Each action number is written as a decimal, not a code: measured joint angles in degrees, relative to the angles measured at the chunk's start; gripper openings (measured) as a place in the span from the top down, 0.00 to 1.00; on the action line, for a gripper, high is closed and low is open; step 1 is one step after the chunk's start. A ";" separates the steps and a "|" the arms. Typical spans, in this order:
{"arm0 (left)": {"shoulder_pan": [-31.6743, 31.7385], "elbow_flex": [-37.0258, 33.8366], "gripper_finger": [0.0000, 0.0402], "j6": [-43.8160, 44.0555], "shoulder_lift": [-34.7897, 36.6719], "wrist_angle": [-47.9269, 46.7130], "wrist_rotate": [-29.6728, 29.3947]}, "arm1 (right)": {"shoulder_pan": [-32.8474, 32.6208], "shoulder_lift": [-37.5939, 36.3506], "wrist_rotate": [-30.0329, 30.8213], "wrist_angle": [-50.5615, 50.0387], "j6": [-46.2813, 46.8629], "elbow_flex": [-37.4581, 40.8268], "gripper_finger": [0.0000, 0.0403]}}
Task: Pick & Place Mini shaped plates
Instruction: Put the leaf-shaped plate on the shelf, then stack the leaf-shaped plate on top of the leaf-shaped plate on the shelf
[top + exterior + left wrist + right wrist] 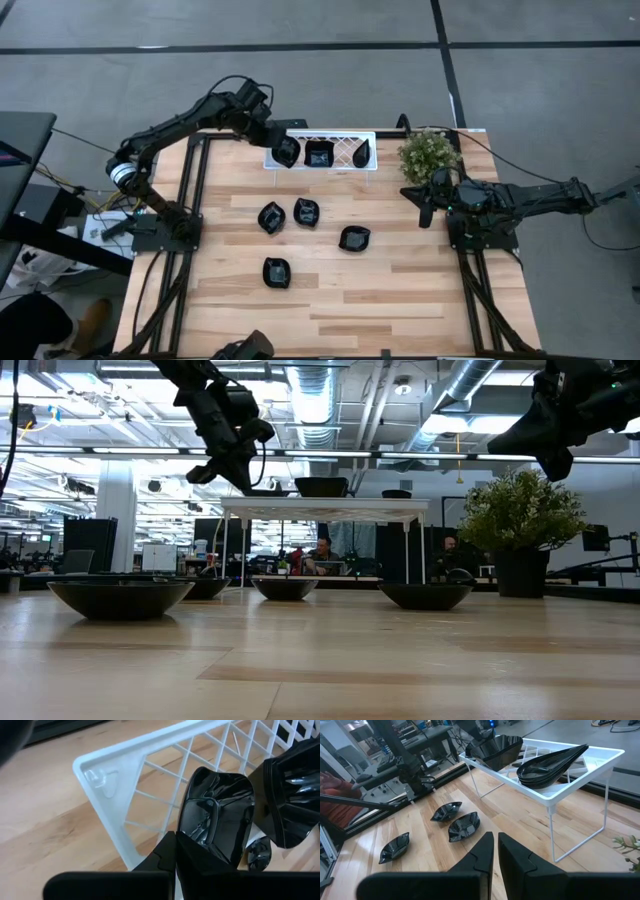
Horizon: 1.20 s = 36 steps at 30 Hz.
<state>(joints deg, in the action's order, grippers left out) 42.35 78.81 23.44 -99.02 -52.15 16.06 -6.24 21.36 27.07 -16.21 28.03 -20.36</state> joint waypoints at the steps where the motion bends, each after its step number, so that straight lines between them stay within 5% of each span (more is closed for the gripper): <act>1: 0.00 0.00 0.99 -0.01 0.00 0.19 -0.14 | 0.00 0.00 0.00 0.00 0.00 0.01 0.95; 26: 0.02 0.07 0.77 -0.02 0.19 0.86 -2.73 | 0.00 -0.01 0.00 0.00 0.00 0.02 0.95; 36: 0.02 0.09 0.65 -0.44 5.44 0.52 -2.89 | 0.01 -0.01 0.00 0.02 0.00 0.01 0.95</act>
<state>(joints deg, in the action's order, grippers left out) 42.37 78.89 23.00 -93.58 -51.64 13.17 -6.23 21.35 27.07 -16.19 28.03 -20.35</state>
